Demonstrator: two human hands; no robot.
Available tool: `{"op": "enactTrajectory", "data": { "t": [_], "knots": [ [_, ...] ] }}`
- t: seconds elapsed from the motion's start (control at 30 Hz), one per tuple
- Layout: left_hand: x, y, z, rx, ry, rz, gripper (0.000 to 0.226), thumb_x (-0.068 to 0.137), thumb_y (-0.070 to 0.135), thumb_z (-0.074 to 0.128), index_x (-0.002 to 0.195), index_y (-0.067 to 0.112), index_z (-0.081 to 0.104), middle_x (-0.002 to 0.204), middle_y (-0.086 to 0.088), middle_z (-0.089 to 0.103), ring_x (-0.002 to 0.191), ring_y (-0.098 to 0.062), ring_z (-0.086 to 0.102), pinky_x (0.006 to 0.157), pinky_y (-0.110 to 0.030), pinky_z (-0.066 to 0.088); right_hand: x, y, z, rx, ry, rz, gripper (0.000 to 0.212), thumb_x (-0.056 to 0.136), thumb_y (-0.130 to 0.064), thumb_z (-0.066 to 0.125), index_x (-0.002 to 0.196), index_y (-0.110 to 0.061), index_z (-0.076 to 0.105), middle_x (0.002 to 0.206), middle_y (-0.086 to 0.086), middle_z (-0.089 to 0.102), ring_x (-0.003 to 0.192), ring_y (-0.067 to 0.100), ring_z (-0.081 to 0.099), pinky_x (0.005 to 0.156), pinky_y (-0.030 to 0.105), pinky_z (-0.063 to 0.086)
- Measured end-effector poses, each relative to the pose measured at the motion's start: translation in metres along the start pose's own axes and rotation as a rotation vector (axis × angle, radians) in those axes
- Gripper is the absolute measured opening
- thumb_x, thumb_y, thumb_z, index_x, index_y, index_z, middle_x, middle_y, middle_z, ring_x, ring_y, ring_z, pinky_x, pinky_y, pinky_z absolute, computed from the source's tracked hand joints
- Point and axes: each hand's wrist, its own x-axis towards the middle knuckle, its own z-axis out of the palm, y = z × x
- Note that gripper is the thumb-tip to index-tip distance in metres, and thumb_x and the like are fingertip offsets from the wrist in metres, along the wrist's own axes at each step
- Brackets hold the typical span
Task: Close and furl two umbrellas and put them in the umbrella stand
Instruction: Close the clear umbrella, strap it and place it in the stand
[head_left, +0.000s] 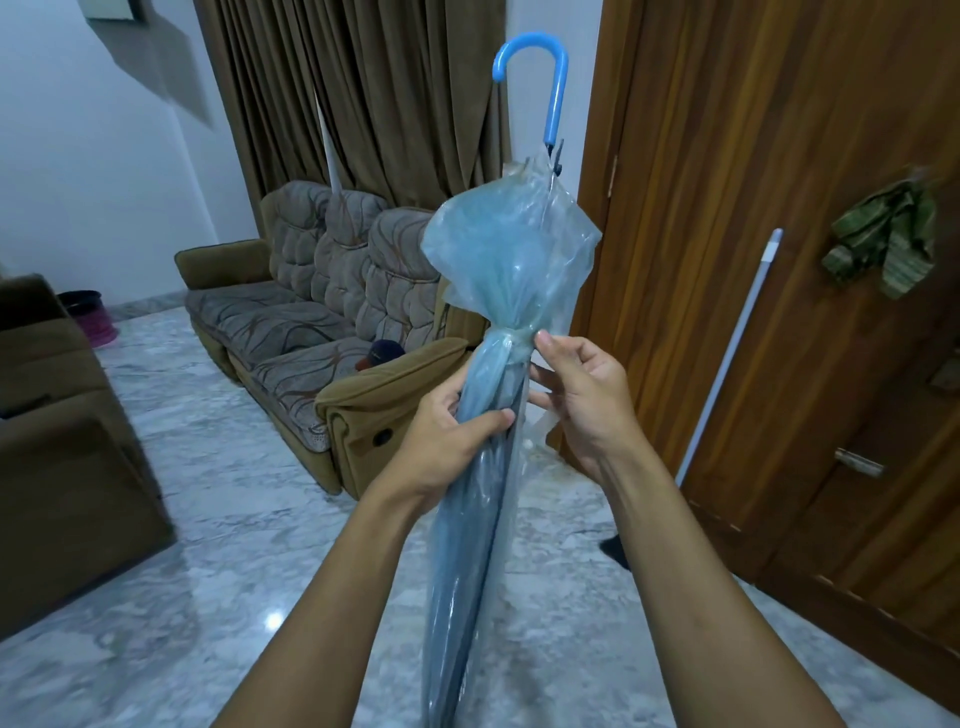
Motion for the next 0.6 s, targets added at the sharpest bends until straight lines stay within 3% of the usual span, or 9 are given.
{"op": "enactTrajectory", "data": {
  "t": [0.17, 0.23, 0.3, 0.37, 0.43, 0.5, 0.6],
  "knots": [
    [-0.003, 0.002, 0.001, -0.158, -0.063, -0.054, 0.048, 0.083, 0.004, 0.065, 0.129, 0.016, 0.058, 0.110, -0.007, 0.071, 0.095, -0.021, 0.068, 0.079, -0.030, 0.056, 0.000, -0.001, 0.006, -0.015, 0.037, -0.012, 0.025, 0.073, -0.035, 0.083, 0.084, -0.015, 0.071, 0.093, 0.008, 0.077, 0.087, 0.021, 0.073, 0.078, 0.038, 0.059],
    [-0.002, 0.004, -0.003, -0.111, -0.096, -0.051, 0.051, 0.081, 0.009, 0.067, 0.130, 0.020, 0.057, 0.116, -0.011, 0.068, 0.100, -0.021, 0.066, 0.084, -0.032, 0.055, -0.002, 0.000, 0.008, 0.037, 0.005, 0.026, 0.024, 0.075, -0.032, 0.081, 0.083, -0.014, 0.067, 0.087, 0.007, 0.075, 0.079, 0.019, 0.073, 0.068, 0.036, 0.059],
    [0.000, 0.011, -0.010, 0.022, -0.130, -0.035, 0.054, 0.078, 0.019, 0.072, 0.129, 0.028, 0.057, 0.126, -0.017, 0.058, 0.112, -0.024, 0.061, 0.095, -0.037, 0.051, -0.003, 0.000, 0.008, 0.037, 0.012, 0.022, 0.018, 0.081, -0.025, 0.080, 0.083, -0.013, 0.066, 0.086, 0.006, 0.075, 0.077, 0.019, 0.073, 0.068, 0.038, 0.060],
    [0.004, 0.020, -0.017, 0.316, -0.064, -0.025, 0.059, 0.078, 0.026, 0.077, 0.130, 0.035, 0.051, 0.131, -0.009, 0.043, 0.121, -0.015, 0.050, 0.108, -0.032, 0.041, -0.003, -0.001, 0.011, -0.046, 0.061, -0.028, 0.019, 0.081, -0.025, 0.082, 0.083, -0.011, 0.069, 0.091, 0.007, 0.077, 0.085, 0.022, 0.075, 0.080, 0.046, 0.061],
    [0.006, 0.027, -0.017, 0.555, 0.040, 0.051, 0.065, 0.080, 0.023, 0.077, 0.135, 0.032, 0.043, 0.128, 0.001, 0.035, 0.118, -0.003, 0.041, 0.106, -0.016, 0.033, -0.003, -0.004, 0.015, -0.158, 0.147, -0.083, 0.022, 0.078, -0.028, 0.085, 0.085, -0.010, 0.074, 0.090, 0.005, 0.079, 0.089, 0.021, 0.076, 0.086, 0.049, 0.060],
    [0.006, 0.033, -0.012, 0.647, 0.058, 0.164, 0.065, 0.083, 0.019, 0.073, 0.139, 0.026, 0.041, 0.128, 0.005, 0.042, 0.114, 0.002, 0.044, 0.096, -0.004, 0.035, -0.002, -0.007, 0.020, -0.233, 0.215, -0.143, 0.022, 0.075, -0.030, 0.087, 0.082, -0.011, 0.077, 0.084, 0.003, 0.079, 0.086, 0.020, 0.076, 0.085, 0.049, 0.060],
    [0.005, 0.033, -0.005, 0.618, 0.013, 0.176, 0.072, 0.081, 0.026, 0.068, 0.146, 0.021, 0.038, 0.132, 0.011, 0.047, 0.113, 0.006, 0.050, 0.101, -0.011, 0.041, -0.002, -0.009, 0.026, -0.285, 0.263, -0.237, 0.019, 0.073, -0.030, 0.088, 0.074, -0.014, 0.078, 0.079, 0.001, 0.078, 0.081, 0.018, 0.076, 0.081, 0.046, 0.061]
  ]
}}
